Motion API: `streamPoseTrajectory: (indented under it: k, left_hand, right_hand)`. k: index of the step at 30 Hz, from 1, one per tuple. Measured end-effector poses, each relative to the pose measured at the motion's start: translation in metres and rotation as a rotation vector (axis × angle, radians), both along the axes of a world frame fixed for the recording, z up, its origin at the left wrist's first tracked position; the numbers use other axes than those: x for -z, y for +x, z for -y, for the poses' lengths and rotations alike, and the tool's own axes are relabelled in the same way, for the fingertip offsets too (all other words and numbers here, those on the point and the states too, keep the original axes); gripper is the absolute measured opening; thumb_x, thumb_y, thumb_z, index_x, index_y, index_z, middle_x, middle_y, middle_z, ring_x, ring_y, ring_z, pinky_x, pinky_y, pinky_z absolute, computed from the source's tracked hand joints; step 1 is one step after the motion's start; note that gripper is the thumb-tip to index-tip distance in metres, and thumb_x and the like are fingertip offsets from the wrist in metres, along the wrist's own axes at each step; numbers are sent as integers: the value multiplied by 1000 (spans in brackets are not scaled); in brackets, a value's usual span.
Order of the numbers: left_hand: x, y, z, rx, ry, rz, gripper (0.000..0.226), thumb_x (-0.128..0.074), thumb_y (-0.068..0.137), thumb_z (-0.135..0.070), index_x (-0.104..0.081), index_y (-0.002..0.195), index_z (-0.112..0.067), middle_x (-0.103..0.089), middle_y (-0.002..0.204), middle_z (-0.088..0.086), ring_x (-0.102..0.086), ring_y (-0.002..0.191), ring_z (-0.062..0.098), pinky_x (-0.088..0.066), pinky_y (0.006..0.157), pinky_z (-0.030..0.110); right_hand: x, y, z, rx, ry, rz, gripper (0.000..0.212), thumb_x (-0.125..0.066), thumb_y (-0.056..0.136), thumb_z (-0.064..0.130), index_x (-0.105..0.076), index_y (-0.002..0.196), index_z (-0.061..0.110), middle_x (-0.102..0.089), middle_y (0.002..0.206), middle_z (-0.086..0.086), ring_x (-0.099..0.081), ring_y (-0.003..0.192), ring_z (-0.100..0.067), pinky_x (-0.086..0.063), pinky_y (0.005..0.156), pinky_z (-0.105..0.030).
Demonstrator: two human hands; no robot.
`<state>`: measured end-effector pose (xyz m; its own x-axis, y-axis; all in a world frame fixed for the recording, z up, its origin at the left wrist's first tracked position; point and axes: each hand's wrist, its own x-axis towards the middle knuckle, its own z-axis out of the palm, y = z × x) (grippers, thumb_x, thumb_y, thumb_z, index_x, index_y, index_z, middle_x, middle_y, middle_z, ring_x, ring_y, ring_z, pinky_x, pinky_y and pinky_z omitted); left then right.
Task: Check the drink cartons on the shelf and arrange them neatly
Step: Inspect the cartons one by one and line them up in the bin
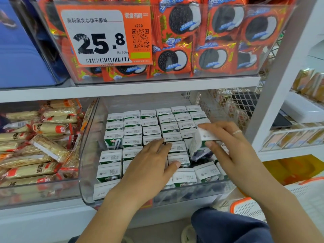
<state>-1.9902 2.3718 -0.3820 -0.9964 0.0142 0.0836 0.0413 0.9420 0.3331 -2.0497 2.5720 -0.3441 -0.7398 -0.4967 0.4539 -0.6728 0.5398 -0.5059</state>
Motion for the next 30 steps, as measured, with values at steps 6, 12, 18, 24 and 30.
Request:
streamPoseTrajectory:
  k: [6,12,18,24,30]
  left_hand:
    - [0,0,0,1,-10,7,64,-27,96,-59,-18,152,-29,-10,160,-7,-8,145,9,-7,115,23]
    - [-1,0,-1,3,-21,7,64,-27,96,-59,-18,152,-28,-11,160,-6,-8,145,9,-6,115,23]
    - [-1,-1,-2,1,-28,9,63,-28,97,-57,-18,152,-28,-11,160,-5,-8,145,10,-7,115,24]
    - [-1,0,-2,4,-34,15,63,-26,97,-57,-17,152,-28,-9,160,-6,-7,145,9,-5,115,23]
    - [-1,0,-2,5,-30,16,62,-26,98,-57,-17,152,-27,-10,160,-6,-5,146,10,-6,115,24]
  right_hand:
    - [-1,0,-2,-64,4,-5,46,-56,91,7,-46,125,36,-46,116,3,-41,95,3,-31,83,2]
    - [1,3,-4,-75,31,0,43,-57,90,10,-52,127,32,-49,117,3,-43,98,1,-31,84,2]
    - [10,-3,3,-29,160,14,41,-58,92,10,-56,130,24,-46,115,5,-38,93,5,-25,84,6]
    - [23,-12,6,-29,356,94,44,-53,94,10,-51,135,26,-51,130,0,-47,118,-18,-26,93,-8]
    - [28,-14,7,-2,417,111,36,-55,94,15,-60,127,28,-54,127,3,-50,115,-16,-33,93,-14]
